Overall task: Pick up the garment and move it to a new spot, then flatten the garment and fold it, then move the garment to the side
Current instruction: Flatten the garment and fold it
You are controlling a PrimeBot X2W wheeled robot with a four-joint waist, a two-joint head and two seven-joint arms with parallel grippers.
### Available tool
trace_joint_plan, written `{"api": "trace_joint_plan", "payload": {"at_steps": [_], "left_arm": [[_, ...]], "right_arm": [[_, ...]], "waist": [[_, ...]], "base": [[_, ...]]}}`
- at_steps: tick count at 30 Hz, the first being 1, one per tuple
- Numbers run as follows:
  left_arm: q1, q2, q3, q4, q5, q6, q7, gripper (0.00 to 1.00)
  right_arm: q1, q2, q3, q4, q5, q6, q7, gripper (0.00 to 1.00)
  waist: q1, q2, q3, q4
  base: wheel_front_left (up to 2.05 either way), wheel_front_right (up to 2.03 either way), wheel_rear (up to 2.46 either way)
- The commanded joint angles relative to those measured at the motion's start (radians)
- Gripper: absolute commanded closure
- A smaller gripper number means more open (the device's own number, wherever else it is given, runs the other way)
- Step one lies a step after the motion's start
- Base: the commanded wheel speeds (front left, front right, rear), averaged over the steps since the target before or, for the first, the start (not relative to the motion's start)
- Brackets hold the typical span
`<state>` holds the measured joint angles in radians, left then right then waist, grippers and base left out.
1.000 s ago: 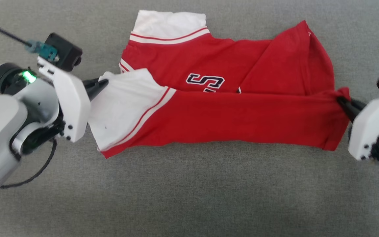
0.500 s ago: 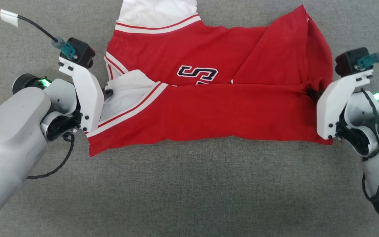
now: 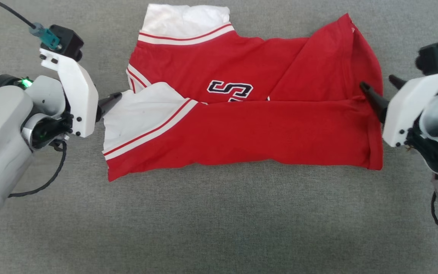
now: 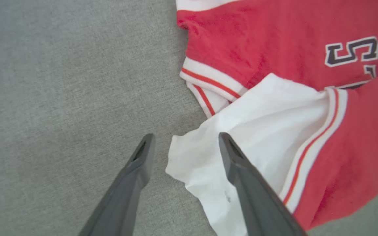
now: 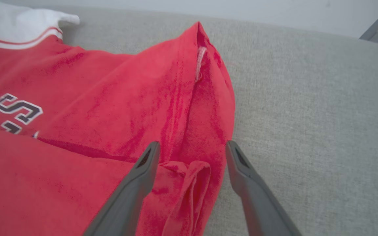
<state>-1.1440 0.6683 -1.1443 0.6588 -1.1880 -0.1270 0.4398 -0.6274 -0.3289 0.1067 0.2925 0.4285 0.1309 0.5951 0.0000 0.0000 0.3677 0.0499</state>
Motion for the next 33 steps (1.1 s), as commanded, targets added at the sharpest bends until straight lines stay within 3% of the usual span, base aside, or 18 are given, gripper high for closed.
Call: {"api": "trace_joint_plan", "payload": {"at_steps": [1, 8, 14, 17, 18, 20, 28, 33], "left_arm": [[0.003, 0.010, 0.002, -0.023, -0.001, 0.007, 0.000, 0.00], [0.071, 0.111, 0.004, -0.240, -0.017, 0.108, 0.019, 0.00], [0.170, 0.213, 0.005, -0.492, -0.042, 0.245, 0.026, 0.00], [0.229, 0.255, 0.007, -0.593, -0.070, 0.314, 0.023, 0.00], [0.229, 0.255, 0.007, -0.593, -0.070, 0.314, 0.023, 0.00], [0.276, 0.287, 0.009, -0.670, -0.098, 0.373, 0.014, 0.00], [0.368, 0.304, 0.037, -0.698, -0.173, 0.469, -0.031, 0.00], [0.399, 0.281, 0.054, -0.622, -0.219, 0.484, -0.047, 0.00]], "right_arm": [[0.021, 0.006, -0.020, -0.022, -0.011, 0.000, -0.024, 0.00], [0.120, 0.084, -0.186, -0.180, -0.080, 0.000, -0.186, 0.00], [0.204, 0.170, -0.287, -0.326, -0.172, 0.000, -0.306, 0.00], [0.243, 0.197, -0.301, -0.392, -0.215, 0.000, -0.372, 0.00], [0.243, 0.197, -0.301, -0.392, -0.215, 0.000, -0.372, 0.00], [0.280, 0.216, -0.314, -0.441, -0.252, 0.000, -0.430, 0.00], [0.345, 0.258, -0.327, -0.491, -0.268, 0.000, -0.481, 0.00], [0.362, 0.272, -0.321, -0.492, -0.252, 0.000, -0.471, 0.00]], "waist": [[0.0000, 0.0000, -0.010, 0.005], [0.0000, 0.0000, -0.046, 0.019], [0.0000, 0.0000, -0.060, 0.023], [0.0000, 0.0000, -0.062, 0.020], [0.0000, 0.0000, -0.062, 0.020], [0.0000, 0.0000, -0.061, 0.014], [0.0000, 0.0000, -0.052, -0.026], [0.0000, 0.0000, -0.039, -0.060]], "base": [[0.00, 0.00, 0.00], [0.00, 0.00, 0.00], [0.00, 0.00, 0.00], [0.00, 0.00, 0.00], [0.00, 0.00, 0.00], [0.00, 0.00, 0.00], [0.00, 0.00, 0.00], [0.00, 0.00, 0.00]]}}
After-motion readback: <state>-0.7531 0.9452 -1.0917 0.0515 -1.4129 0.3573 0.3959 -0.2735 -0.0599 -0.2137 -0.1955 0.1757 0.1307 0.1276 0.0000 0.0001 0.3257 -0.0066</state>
